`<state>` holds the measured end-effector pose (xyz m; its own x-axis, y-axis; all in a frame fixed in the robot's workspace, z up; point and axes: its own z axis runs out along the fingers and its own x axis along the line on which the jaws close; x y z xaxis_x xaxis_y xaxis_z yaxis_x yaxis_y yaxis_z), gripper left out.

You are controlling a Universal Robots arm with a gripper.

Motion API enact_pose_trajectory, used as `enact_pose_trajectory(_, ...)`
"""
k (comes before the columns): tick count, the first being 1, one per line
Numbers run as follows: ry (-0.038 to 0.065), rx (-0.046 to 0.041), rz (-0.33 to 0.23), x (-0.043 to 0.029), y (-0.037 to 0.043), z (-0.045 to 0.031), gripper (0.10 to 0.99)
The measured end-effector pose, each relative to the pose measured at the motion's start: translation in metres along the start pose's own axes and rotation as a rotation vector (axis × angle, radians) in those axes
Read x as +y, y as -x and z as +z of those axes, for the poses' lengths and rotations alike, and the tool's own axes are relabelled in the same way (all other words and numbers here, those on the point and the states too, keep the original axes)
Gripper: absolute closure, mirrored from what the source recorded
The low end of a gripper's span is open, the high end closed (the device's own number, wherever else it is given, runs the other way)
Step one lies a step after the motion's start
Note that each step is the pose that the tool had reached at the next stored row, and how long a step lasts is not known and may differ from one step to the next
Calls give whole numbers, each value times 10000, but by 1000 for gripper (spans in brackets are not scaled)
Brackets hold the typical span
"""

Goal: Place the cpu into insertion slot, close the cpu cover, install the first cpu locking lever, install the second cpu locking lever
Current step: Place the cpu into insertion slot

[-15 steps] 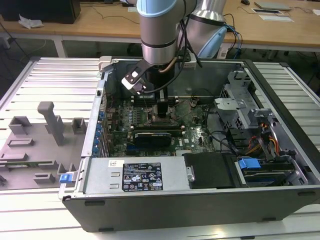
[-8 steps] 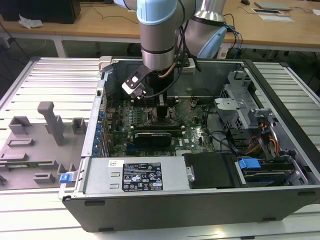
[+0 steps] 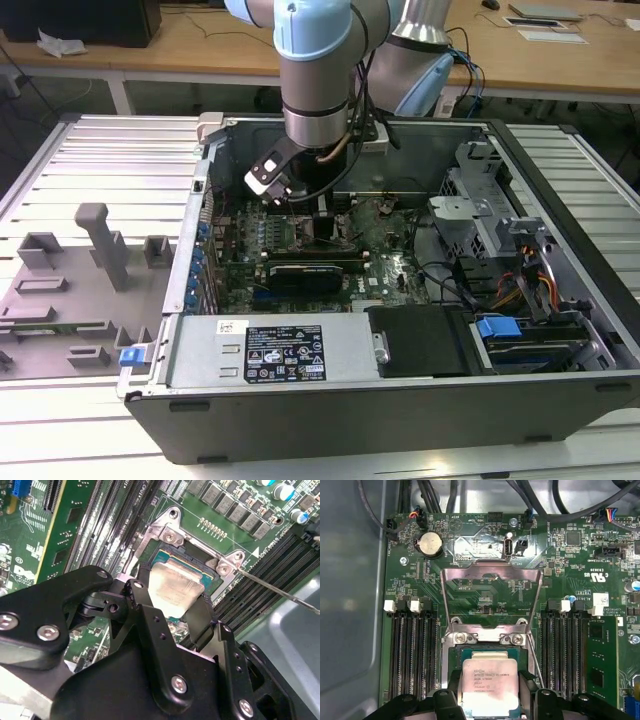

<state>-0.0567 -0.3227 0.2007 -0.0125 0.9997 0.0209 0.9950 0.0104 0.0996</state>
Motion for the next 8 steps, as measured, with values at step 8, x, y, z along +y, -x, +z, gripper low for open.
enact_pose_trajectory(8,0,0,-1,-3,-22,12,549)
